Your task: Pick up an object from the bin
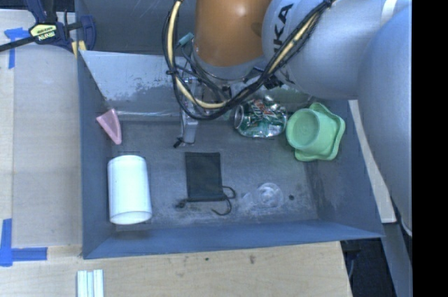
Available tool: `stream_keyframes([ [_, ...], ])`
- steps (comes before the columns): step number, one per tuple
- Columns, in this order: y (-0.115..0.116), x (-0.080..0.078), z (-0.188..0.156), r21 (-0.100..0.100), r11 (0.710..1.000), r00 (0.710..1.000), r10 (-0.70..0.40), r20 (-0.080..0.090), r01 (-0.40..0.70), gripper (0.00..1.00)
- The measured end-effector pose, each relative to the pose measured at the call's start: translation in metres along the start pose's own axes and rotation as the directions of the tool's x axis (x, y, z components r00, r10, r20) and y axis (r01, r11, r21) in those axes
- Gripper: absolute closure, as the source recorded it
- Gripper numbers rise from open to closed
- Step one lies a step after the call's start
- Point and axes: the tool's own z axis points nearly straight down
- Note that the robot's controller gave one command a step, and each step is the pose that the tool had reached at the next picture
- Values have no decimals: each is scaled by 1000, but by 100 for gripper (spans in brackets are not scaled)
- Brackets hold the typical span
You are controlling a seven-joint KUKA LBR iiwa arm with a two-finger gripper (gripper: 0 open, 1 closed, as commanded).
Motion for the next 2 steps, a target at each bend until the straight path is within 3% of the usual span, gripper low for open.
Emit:
stream_keyframes([
  [1, -1, -1, -6, -1, 1000, 1000, 3, 8, -3, 0],
  [2, -20, 55, 42, -1, 1000, 1000, -20, 11, 20, 0],
])
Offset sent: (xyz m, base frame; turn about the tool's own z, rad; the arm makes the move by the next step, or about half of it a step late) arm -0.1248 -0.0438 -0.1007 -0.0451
